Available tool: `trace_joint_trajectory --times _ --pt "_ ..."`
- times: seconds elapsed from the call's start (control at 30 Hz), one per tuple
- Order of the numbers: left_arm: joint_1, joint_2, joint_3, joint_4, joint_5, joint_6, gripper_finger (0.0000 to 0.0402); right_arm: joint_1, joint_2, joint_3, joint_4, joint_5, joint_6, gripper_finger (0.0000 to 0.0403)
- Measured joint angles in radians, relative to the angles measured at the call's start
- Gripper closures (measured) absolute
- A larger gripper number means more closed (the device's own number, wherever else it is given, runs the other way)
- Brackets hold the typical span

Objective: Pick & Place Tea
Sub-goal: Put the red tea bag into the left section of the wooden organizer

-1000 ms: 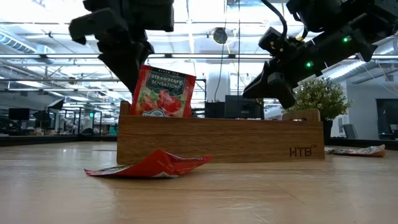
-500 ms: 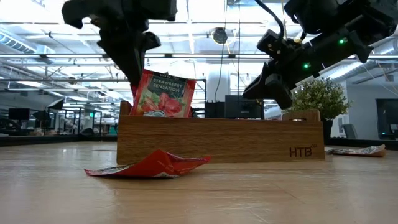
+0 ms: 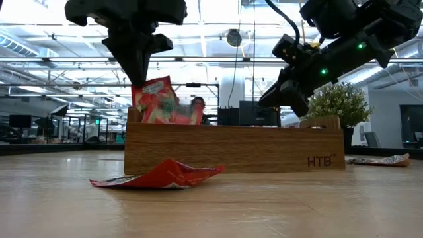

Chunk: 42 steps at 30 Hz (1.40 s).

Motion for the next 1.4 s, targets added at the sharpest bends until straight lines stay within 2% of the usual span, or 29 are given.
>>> trace_joint_trajectory --times 0.4,0.63,1.0,1.4 --pt "0.002 0.0 0.0 0.051 0.052 0.084 0.0401 -0.021 0.0 0.0 0.014 -0.002 0.019 0.0332" --pt "0.003 0.022 0.0 0.085 0.129 0.094 0.0401 -0.021 0.0 0.0 0.014 -0.002 0.019 0.0332" --pt "0.008 0.095 0.108 -0.029 0.135 0.069 0.0401 -0.021 0.0 0.0 0.001 -0.002 0.019 0.0332" --pt "0.019 0.191 0.113 -0.021 0.218 0.07 0.0401 -0.021 0.0 0.0 -0.01 -0.002 0.019 0.0332"
